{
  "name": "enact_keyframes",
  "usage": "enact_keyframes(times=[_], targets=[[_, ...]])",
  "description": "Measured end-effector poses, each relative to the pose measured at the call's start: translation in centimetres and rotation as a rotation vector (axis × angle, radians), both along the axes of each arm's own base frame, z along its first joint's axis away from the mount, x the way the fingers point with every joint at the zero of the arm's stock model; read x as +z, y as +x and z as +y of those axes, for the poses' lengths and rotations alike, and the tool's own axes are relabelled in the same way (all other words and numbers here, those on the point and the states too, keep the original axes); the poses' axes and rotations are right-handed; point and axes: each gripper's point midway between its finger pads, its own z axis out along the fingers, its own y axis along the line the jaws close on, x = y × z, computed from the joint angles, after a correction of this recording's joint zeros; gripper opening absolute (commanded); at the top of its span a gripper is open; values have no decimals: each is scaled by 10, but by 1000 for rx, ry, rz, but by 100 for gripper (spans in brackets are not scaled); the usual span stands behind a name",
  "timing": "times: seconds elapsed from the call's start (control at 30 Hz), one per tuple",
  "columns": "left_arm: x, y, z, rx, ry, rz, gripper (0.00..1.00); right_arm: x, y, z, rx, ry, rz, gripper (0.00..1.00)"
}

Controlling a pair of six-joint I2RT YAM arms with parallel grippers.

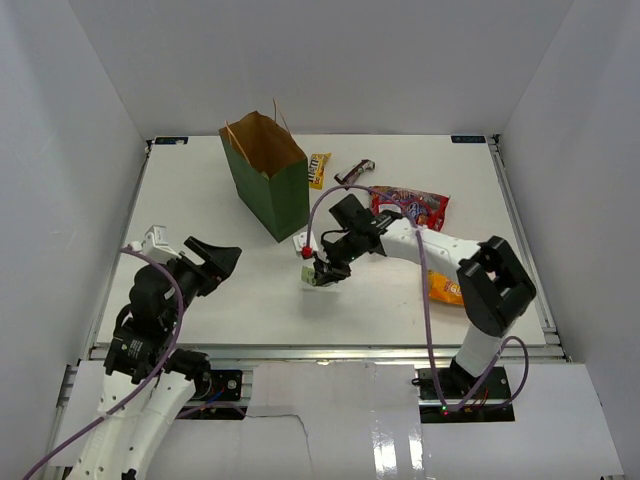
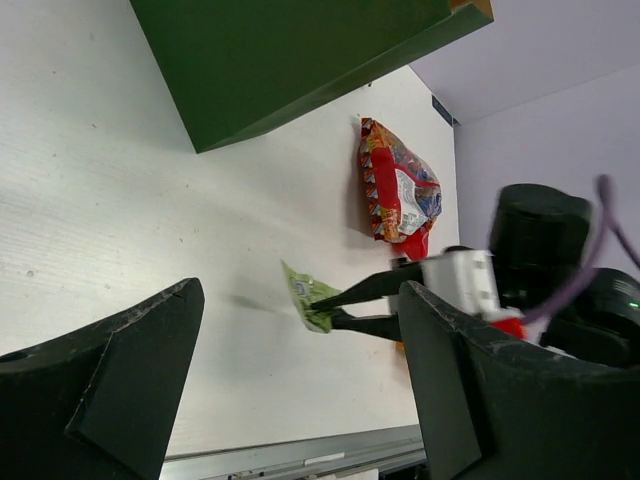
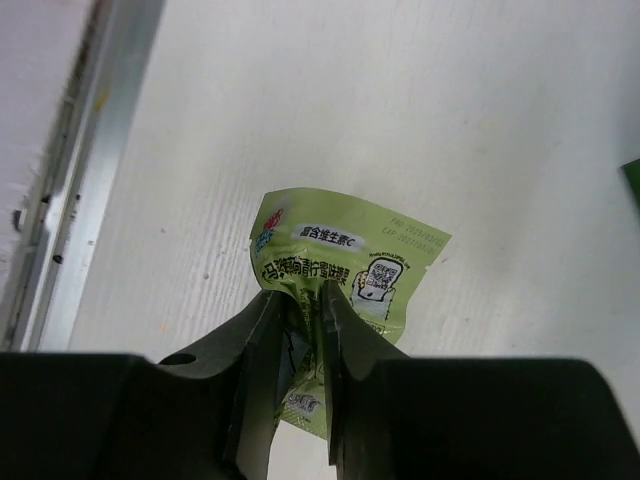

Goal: Place the snacks into the paper bag

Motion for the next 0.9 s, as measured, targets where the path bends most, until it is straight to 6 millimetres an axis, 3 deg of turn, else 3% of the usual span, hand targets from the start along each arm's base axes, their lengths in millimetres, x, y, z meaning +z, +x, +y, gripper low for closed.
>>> enact_keyframes(times=[0.2,0.3,0.5,0.57,0.63,0.7,0.77,0.9], targets=[[-2,2,-3,-14,-4,-1,90,97,3,9,40,206,-86,9],[-1,2,-6,-29,-10,-6,90,147,19,22,29,295,-136,9],[-1,1,-10,-50,-14,1,90,272,65,55,-41,519,-315,8],[-1,0,-11,-56,-16,2,90,302,82,64,-89,582,-368,8],[-1,0,-12,-61,-17,1,90,320,100,73,-144,632,-404,8],[-1,0,-12,-64,-17,2,90,323,121,83,-213,665,-412,8],[-1,-1,-12,-66,-17,2,90,315,141,92,-280,681,-402,8],[-1,-1,-13,-70,-16,1,90,273,179,110,-406,664,-354,13]])
